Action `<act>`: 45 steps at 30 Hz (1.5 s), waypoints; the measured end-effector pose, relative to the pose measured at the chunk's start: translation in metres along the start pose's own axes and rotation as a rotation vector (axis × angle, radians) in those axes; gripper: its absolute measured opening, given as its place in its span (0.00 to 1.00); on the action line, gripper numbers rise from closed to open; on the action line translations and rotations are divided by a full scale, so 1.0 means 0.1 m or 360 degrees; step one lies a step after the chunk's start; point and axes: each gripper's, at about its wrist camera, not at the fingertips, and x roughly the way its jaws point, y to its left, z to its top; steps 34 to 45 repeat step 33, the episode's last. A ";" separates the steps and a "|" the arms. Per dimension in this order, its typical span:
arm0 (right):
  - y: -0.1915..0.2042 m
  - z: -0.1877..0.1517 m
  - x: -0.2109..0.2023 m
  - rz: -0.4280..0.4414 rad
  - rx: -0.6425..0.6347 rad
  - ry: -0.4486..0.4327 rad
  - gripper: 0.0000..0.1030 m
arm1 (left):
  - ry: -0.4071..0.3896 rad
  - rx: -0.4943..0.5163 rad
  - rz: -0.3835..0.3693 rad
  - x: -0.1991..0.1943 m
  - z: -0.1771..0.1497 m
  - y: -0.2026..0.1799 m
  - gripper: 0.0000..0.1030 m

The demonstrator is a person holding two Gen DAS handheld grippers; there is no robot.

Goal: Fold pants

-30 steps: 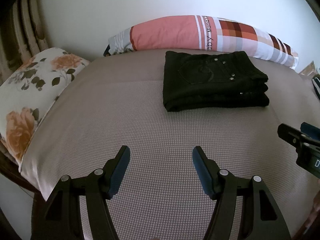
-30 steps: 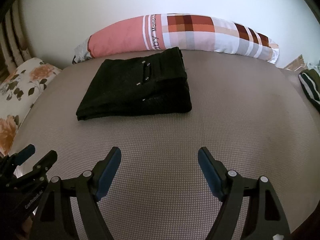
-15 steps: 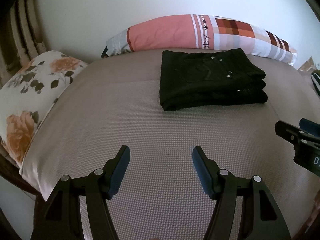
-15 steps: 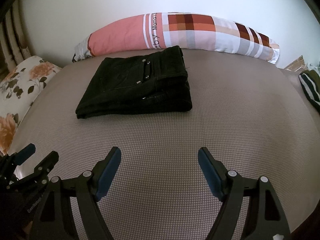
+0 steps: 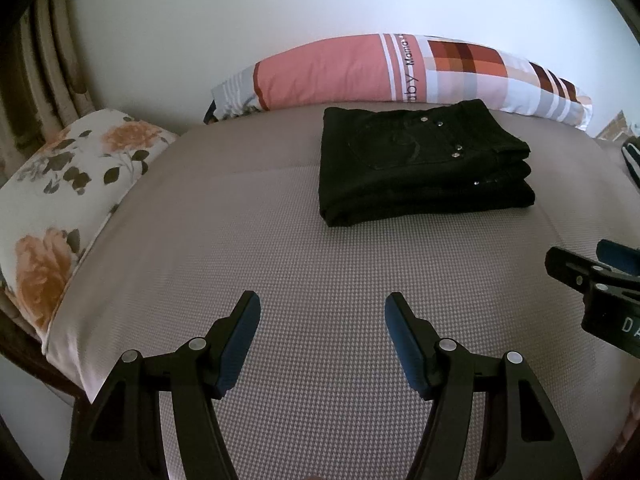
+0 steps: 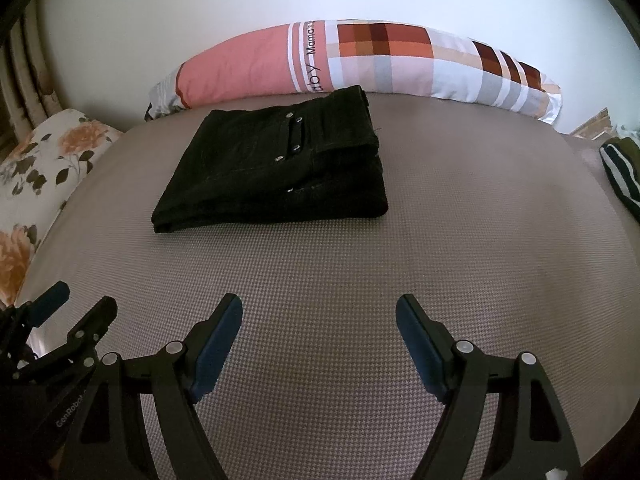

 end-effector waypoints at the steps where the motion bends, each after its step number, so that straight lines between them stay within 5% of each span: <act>1: 0.00 0.00 0.00 0.0000 -0.0001 0.0001 0.75 | -0.0001 -0.0001 0.0001 0.00 0.00 0.00 0.64; 45: 0.02 0.00 0.02 0.0005 -0.0019 0.0006 0.76 | 0.0016 0.0044 -0.0022 0.04 -0.01 -0.01 0.64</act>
